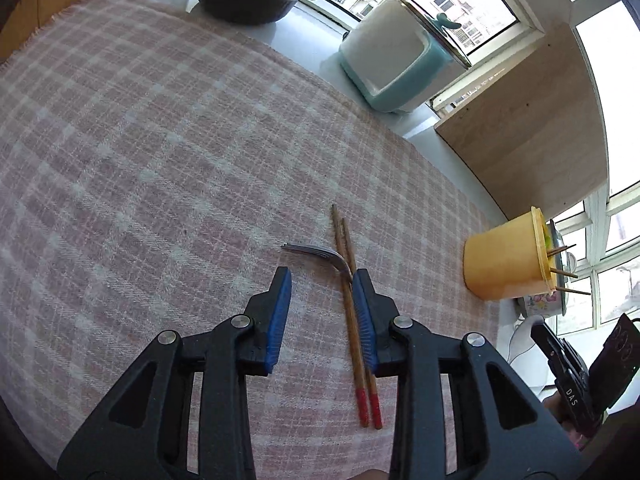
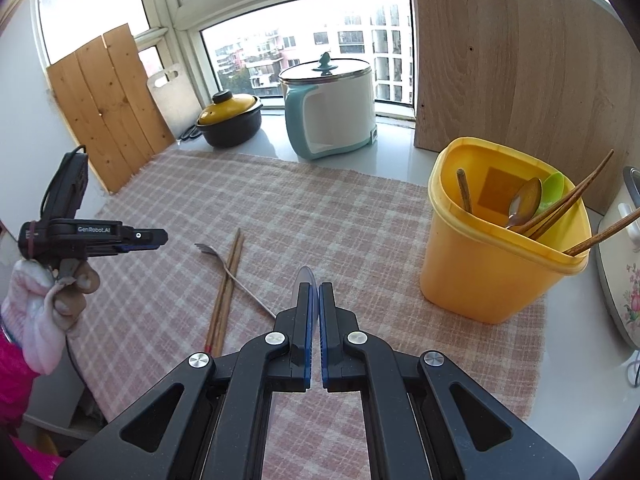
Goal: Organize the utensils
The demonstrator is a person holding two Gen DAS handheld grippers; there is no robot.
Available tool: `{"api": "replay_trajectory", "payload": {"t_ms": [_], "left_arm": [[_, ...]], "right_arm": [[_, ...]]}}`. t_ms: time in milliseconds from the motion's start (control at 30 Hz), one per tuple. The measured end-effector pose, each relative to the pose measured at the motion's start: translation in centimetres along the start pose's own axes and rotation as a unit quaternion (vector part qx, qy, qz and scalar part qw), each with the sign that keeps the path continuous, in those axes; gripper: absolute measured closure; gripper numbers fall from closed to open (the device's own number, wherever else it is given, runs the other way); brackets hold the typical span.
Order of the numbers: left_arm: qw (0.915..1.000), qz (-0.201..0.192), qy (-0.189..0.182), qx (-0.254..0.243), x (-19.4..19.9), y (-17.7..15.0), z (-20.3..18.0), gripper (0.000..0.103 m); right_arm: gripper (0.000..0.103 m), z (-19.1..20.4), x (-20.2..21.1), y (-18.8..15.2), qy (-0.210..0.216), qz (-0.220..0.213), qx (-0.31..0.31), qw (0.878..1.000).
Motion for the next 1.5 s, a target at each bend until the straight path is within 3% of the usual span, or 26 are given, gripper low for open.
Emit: {"api": "replay_trajectory", "payload": {"t_ms": [300, 867, 1100, 1233, 1500], "left_arm": [[0.9947, 0.02, 0.025, 0.098, -2.6, 1.0, 0.8, 0.063], [0.981, -0.029, 0.093, 0.168, -6.5, 0.9, 1.1, 0.063], [0.9816, -0.065, 0.111, 0.141, -6.9, 0.7, 0.1, 0.063], [0.9814, -0.078, 0.116, 0.132, -7.0, 0.8, 0.2, 0.077], [0.9861, -0.08, 0.096, 0.109, -7.1, 1.6, -0.5, 0.088]], "right_arm": [[0.101, 0.1, 0.0, -0.5, 0.009, -0.001, -0.001, 1.0], [0.101, 0.6, 0.4, -1.8, 0.057, -0.003, 0.038, 0.998], [0.101, -0.8, 0.5, -2.4, 0.067, -0.002, 0.04, 0.997], [0.101, -1.4, 0.5, -2.7, 0.068, -0.003, 0.039, 0.997], [0.101, -2.0, 0.5, -3.1, 0.071, -0.004, 0.032, 0.997]]}}
Point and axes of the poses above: each gripper's, at about its wrist camera, not at the fingertips, and x roughly against the way its jaws point, z to its left, y to its top, the point moved 10 cm from there along -x, roughly the way its jaws point, and after that the axes turned 14 degrees about x, right-handed, at the moved point
